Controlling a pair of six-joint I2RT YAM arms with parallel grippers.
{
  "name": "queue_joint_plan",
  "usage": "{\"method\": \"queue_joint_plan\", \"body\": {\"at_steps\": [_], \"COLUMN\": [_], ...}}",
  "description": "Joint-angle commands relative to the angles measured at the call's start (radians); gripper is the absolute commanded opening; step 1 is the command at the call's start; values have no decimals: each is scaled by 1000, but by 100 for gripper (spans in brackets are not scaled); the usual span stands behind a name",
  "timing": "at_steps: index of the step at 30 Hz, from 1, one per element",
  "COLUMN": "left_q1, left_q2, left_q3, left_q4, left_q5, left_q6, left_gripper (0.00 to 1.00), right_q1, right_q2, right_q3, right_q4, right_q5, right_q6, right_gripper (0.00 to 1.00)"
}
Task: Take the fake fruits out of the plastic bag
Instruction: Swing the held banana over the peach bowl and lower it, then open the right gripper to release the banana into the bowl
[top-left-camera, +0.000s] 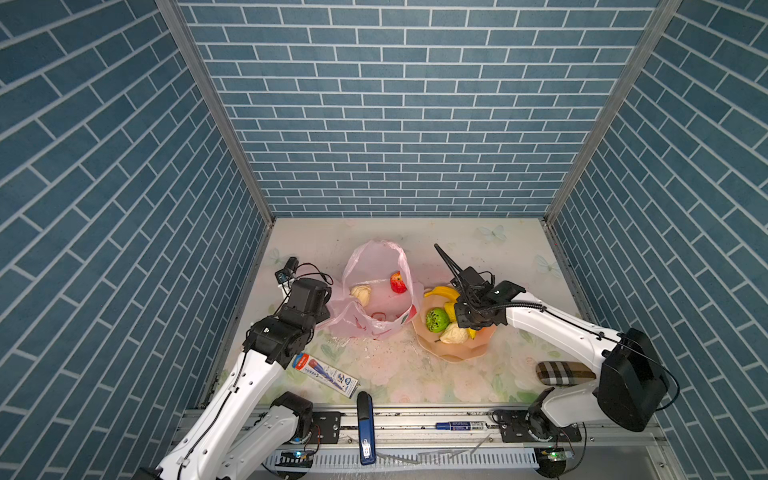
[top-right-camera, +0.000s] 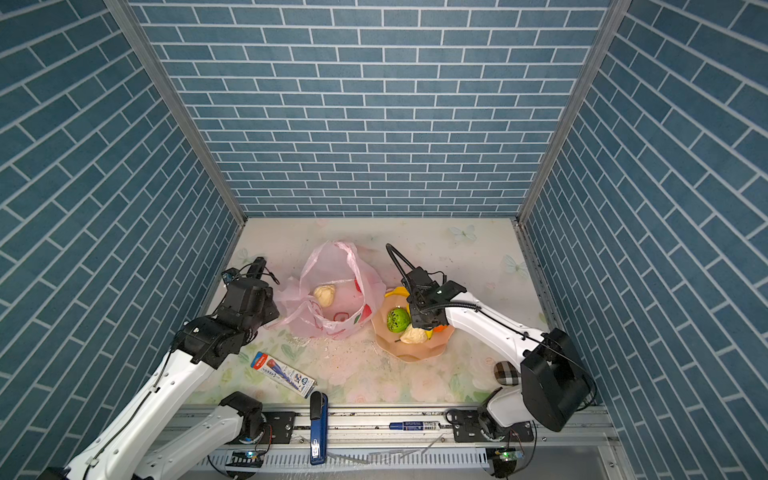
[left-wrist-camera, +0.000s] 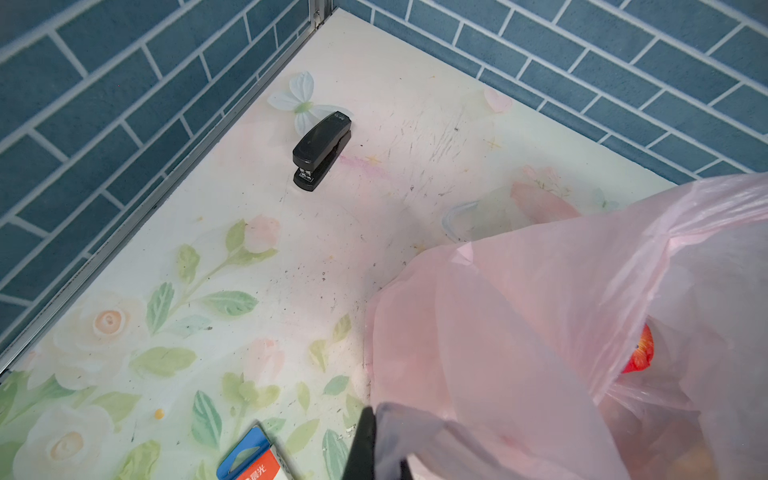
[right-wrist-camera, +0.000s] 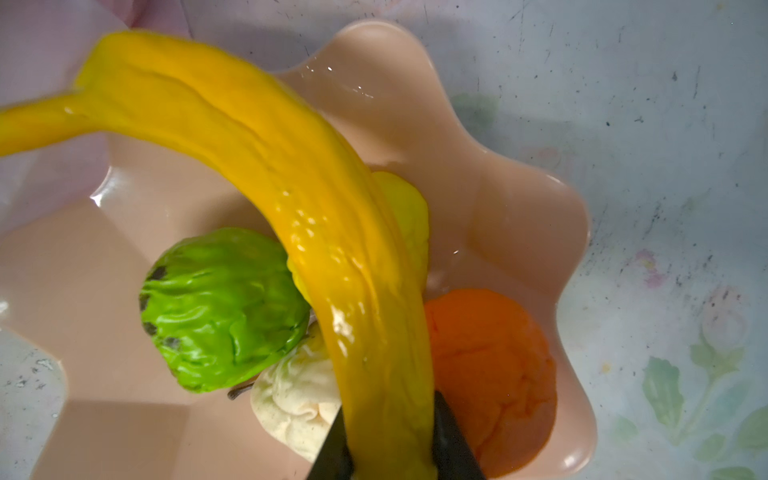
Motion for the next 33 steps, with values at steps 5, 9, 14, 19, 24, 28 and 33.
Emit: {"method": "queue_joint_plan", "body": {"at_steps": [5, 9, 14, 19, 24, 28, 33], "left_q1": [5, 5, 5, 5, 6, 4, 4], "left_q2": [-15, -19, -39, -57, -70, -75, -69], "left_q3": [-15, -15, -14, -16, -26, -32, -35], "left_q4": [5, 0, -11, -19, -23, -21, -12], "left_q5": [2, -3, -19, -30, -28, -28, -20], "left_q6": [5, 5, 6, 8, 6, 4, 4], "left_gripper": [1, 1, 1, 1, 1, 1, 1], "right_q1": [20, 29, 41, 55, 61, 65, 67], "right_q2": [-29, -40, -55, -66, -57, -50, -30], "right_q3": [-31, -29, -24, -32, -45, -52, -56], "right_q4": [-42, -53, -84, -97, -96, -92, -87], "right_q5": [15, 25, 44, 52, 54, 56, 59], "right_q6": [67, 79, 98, 122, 135, 141, 141], "right_gripper": [15, 16, 16, 17, 18, 20, 23]}}
